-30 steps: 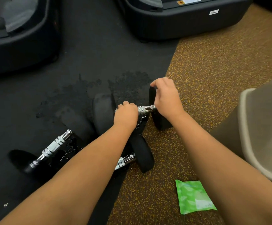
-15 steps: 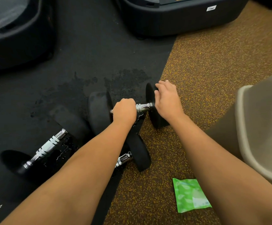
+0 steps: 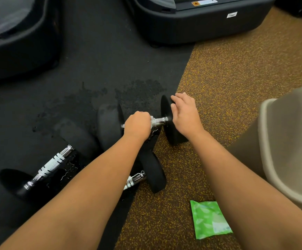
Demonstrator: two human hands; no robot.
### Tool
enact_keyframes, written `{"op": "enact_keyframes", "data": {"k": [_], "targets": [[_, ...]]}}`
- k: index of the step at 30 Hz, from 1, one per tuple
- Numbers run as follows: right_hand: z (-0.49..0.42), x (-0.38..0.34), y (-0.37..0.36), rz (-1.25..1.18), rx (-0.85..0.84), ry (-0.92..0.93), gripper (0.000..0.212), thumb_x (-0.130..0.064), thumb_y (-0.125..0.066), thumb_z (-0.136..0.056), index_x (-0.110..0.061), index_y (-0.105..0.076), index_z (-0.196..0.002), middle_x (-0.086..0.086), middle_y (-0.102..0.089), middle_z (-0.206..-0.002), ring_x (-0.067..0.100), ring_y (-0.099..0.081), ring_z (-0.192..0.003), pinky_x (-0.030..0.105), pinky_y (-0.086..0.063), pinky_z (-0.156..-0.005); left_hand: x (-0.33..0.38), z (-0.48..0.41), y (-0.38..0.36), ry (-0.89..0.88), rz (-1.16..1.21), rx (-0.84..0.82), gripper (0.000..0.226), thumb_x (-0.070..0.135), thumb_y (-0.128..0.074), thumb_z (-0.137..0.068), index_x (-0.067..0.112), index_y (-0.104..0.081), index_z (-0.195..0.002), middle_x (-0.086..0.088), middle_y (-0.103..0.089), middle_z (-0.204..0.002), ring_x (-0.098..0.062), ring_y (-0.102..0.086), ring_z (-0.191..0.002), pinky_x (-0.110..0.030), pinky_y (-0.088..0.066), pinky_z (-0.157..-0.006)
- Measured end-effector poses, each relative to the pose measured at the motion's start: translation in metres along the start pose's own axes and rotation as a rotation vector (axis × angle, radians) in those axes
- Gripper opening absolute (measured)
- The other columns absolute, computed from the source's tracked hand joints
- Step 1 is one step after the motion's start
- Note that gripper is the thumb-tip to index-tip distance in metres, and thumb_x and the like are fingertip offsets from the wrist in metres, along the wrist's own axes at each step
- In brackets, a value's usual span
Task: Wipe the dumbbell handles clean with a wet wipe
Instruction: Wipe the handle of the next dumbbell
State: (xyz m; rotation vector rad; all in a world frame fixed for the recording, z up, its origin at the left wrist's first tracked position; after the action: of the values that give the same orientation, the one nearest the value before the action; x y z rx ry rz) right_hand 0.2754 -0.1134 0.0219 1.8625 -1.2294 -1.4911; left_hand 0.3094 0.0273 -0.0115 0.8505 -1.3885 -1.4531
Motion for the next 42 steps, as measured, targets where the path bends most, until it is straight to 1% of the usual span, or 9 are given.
{"op": "enact_keyframes", "data": {"k": [4, 7, 13, 19, 22, 26, 32, 36, 42], "targets": [[0.0, 0.001, 0.0, 0.005, 0.004, 0.003, 0.033, -0.013, -0.049, -0.092, 0.004, -0.059, -0.118, 0.02, -0.057, -0.12, 0.038, -0.045, -0.119, 0.041, -0.033, -0.105, -0.016, -0.001, 0.0, 0.186, 0.148, -0.016, 0.024, 0.02, -0.054, -0.09, 0.013, -0.068, -0.108, -0.015, -0.066, -0.104, -0.034, -0.063, -0.093, -0.036, -0.049, -0.072], [0.0, 0.002, -0.001, 0.007, 0.013, -0.002, 0.033, -0.013, -0.05, -0.092, 0.004, -0.059, -0.118, 0.02, -0.056, -0.12, 0.038, -0.045, -0.118, 0.042, -0.034, -0.104, -0.018, -0.008, -0.002, 0.232, 0.239, -0.058, 0.027, 0.016, -0.053, -0.087, 0.014, -0.068, -0.11, -0.015, -0.065, -0.107, -0.034, -0.063, -0.096, -0.038, -0.052, -0.077], [-0.001, 0.003, -0.003, 0.026, 0.0, 0.003, 0.034, -0.016, -0.049, -0.092, 0.002, -0.058, -0.12, 0.018, -0.056, -0.121, 0.036, -0.046, -0.118, 0.04, -0.033, -0.105, -0.003, -0.021, -0.011, 0.17, 0.31, -0.155, 0.031, 0.01, -0.051, -0.09, 0.015, -0.063, -0.118, -0.013, -0.063, -0.112, -0.03, -0.061, -0.099, -0.04, -0.053, -0.081], [-0.001, 0.003, -0.002, 0.036, 0.006, 0.023, 0.034, -0.015, -0.051, -0.093, 0.003, -0.057, -0.121, 0.018, -0.055, -0.123, 0.036, -0.044, -0.12, 0.04, -0.033, -0.105, 0.018, -0.021, -0.011, 0.022, 0.38, -0.147, 0.028, 0.019, -0.048, -0.096, 0.018, -0.059, -0.123, -0.01, -0.062, -0.117, -0.027, -0.06, -0.103, -0.041, -0.052, -0.087], [0.0, 0.003, -0.002, 0.026, 0.013, 0.025, 0.033, -0.014, -0.051, -0.092, 0.004, -0.058, -0.119, 0.02, -0.056, -0.121, 0.037, -0.046, -0.117, 0.042, -0.035, -0.103, 0.02, -0.02, -0.012, -0.033, 0.336, -0.121, 0.026, 0.019, -0.054, -0.094, 0.018, -0.06, -0.119, -0.009, -0.062, -0.115, -0.027, -0.06, -0.103, -0.042, -0.052, -0.088], [0.0, 0.004, -0.002, 0.017, 0.03, 0.024, 0.034, -0.015, -0.051, -0.09, 0.004, -0.059, -0.117, 0.021, -0.057, -0.118, 0.038, -0.048, -0.114, 0.042, -0.037, -0.102, 0.024, -0.016, -0.008, -0.051, 0.266, -0.008, 0.027, 0.022, -0.058, -0.092, 0.017, -0.063, -0.118, -0.008, -0.061, -0.115, -0.029, -0.058, -0.106, -0.042, -0.05, -0.089], [0.001, 0.004, -0.004, 0.014, 0.041, 0.009, 0.036, -0.019, -0.048, -0.09, 0.003, -0.06, -0.116, 0.02, -0.057, -0.119, 0.038, -0.048, -0.115, 0.043, -0.039, -0.102, 0.039, -0.008, -0.01, -0.197, 0.153, 0.139, 0.018, 0.019, -0.061, -0.089, 0.015, -0.065, -0.106, -0.004, -0.055, -0.107, -0.022, -0.051, -0.104, -0.035, -0.045, -0.085], [0.002, 0.006, -0.005, 0.022, 0.038, 0.018, 0.034, -0.017, -0.052, -0.091, 0.002, -0.059, -0.119, 0.019, -0.056, -0.121, 0.037, -0.046, -0.118, 0.043, -0.038, -0.102, 0.039, -0.002, -0.009, -0.293, 0.035, 0.164, 0.019, 0.016, -0.059, -0.088, 0.014, -0.061, -0.106, -0.006, -0.051, -0.108, -0.023, -0.048, -0.102, -0.034, -0.043, -0.08], [0.002, 0.005, -0.004, 0.033, 0.025, 0.005, 0.034, -0.016, -0.052, -0.093, 0.001, -0.058, -0.121, 0.018, -0.055, -0.124, 0.036, -0.044, -0.121, 0.043, -0.037, -0.104, 0.032, 0.001, -0.011, -0.296, -0.057, 0.171, 0.023, 0.013, -0.06, -0.086, 0.011, -0.056, -0.108, -0.008, -0.049, -0.108, -0.026, -0.048, -0.101, -0.036, -0.043, -0.077]]}}
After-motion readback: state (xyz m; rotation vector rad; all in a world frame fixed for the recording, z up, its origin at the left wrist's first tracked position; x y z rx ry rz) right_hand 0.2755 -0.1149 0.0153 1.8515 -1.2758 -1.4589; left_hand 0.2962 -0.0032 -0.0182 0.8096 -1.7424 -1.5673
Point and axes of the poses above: each hand's wrist, its own z-axis away from the middle knuckle, its own y-axis out of the back of the hand, x = y × z, the point moved 7 cm from there along -z, towards the middle knuckle
